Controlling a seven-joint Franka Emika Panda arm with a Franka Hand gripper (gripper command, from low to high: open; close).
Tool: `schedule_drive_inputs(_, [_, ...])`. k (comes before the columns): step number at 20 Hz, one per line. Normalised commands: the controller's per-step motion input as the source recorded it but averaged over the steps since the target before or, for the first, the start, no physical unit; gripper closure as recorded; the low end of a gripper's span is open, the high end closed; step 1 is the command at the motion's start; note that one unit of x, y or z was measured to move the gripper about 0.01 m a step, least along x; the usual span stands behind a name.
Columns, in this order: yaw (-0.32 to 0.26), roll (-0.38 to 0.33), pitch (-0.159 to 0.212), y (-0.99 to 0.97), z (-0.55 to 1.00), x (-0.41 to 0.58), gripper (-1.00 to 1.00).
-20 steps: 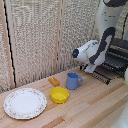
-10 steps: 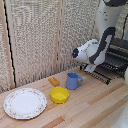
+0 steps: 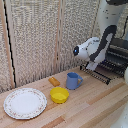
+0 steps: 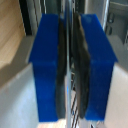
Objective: Position your gripper near the tray handle while precisely lining it up. Firmly yet gently grip the handle, ensuring a strong hold. Slide the tray into the oven in a steady manner until it's entirely inside. Relinquish the handle as it sits within the oven and extract your gripper with care.
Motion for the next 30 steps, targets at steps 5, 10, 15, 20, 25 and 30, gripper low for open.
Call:
schedule_drive_inputs(5, [-0.011,-0.044,0.0,-1.0,0.19,0.0,1.0])
schedule_drive_inputs(10, [-0.05,-0.083,0.0,-0.83,0.22,-0.023,1.0])
schedule_drive_inputs(15, [-0.043,-0.072,0.0,-0.43,0.12,-0.019,-1.0])
schedule_drive_inputs(20, [-0.017,-0.011,0.0,-0.01,0.15,-0.004,-1.0])
schedule_drive_inputs(25, [-0.03,0.0,-0.001,0.18,0.23,0.062,-1.0])
schedule_drive_inputs(30, [-0.012,0.048,0.014,0.47,0.27,0.196,-1.0])
